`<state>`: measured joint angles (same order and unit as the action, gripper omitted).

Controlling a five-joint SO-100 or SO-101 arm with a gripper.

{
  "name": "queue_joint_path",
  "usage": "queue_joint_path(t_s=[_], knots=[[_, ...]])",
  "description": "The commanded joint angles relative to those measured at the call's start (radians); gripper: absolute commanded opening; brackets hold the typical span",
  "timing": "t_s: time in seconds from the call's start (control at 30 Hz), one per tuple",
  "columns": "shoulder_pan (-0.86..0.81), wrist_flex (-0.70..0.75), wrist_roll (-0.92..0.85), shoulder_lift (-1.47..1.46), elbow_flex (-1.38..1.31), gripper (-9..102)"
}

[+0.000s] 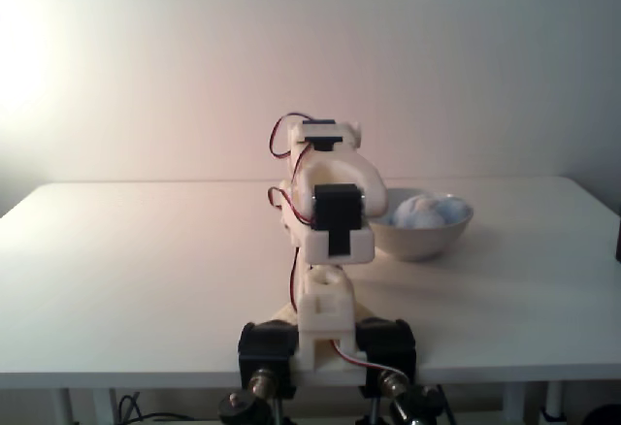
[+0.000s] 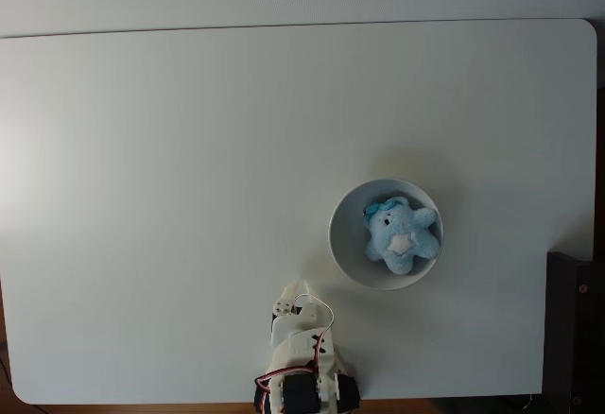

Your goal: Grasp a skyblue doll and put it into the bowl.

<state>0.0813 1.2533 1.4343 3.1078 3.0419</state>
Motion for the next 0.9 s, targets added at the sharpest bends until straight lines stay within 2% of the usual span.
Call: queue_joint_path(t_s=[0.0, 0.17, 0.87], knots=[[-0.008, 0.084, -0.008, 0.295, -0.002, 2], [-0.009, 0.184, -0.009, 0.295, 0.003, 2], [-0.008, 0.184, -0.009, 0.295, 0.006, 2]])
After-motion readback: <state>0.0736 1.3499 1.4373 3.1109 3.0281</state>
